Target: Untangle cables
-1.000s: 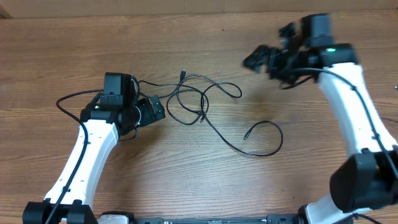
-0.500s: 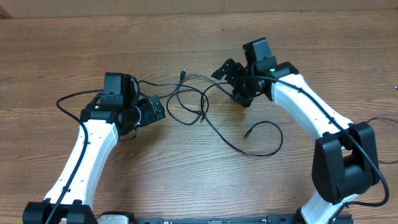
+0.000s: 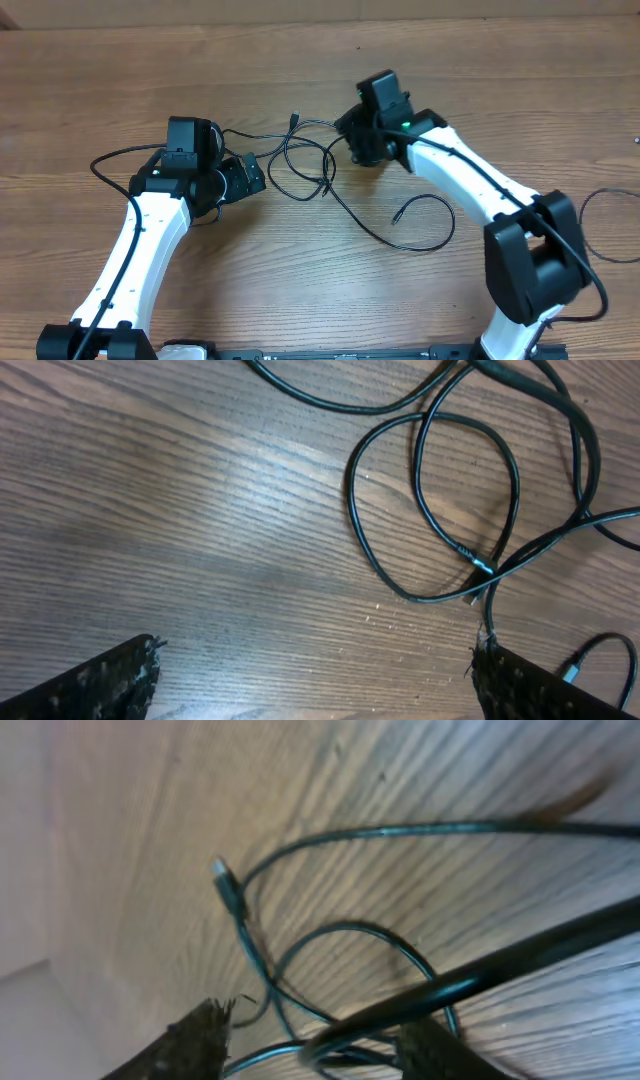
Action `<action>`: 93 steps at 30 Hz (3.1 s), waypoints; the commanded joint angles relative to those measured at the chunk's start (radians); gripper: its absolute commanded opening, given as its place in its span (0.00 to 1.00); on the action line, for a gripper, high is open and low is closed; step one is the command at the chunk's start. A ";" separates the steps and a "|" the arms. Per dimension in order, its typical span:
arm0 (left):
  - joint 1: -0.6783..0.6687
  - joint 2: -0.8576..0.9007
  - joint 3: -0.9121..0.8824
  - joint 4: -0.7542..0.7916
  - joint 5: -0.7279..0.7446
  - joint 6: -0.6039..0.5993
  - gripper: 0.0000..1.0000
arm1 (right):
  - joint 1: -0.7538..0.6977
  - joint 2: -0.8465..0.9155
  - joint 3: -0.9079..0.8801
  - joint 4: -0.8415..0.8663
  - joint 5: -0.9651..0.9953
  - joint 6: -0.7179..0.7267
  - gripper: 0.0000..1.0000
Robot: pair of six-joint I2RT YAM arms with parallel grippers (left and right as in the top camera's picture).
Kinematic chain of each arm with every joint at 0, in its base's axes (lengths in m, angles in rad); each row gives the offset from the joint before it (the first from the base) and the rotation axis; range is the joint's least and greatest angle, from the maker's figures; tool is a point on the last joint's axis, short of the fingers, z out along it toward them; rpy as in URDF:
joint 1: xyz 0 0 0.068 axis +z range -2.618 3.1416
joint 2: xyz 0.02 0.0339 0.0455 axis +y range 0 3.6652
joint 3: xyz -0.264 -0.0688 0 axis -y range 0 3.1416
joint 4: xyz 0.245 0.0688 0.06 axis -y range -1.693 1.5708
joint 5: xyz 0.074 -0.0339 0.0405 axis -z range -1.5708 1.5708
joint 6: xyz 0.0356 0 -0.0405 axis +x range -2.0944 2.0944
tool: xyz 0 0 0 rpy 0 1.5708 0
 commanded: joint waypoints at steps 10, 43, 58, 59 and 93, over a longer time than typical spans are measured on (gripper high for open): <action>-0.001 0.005 0.014 0.001 -0.002 -0.006 0.99 | 0.023 -0.083 0.064 0.020 0.114 -0.401 0.04; -0.003 0.005 0.014 0.086 0.117 -0.114 0.99 | 0.149 -0.266 -0.130 -0.110 -0.101 -0.578 0.04; -0.250 0.061 0.008 0.134 -0.013 0.030 0.74 | 0.148 -0.266 -0.130 -0.146 -0.097 -0.582 0.04; -0.269 0.082 0.008 0.156 -0.057 -0.028 0.74 | 0.148 -0.266 -0.130 -0.156 -0.098 -0.582 0.04; -0.302 0.422 0.008 0.364 -0.085 -0.481 0.04 | -0.108 -0.369 0.503 -0.476 -0.266 -0.990 0.04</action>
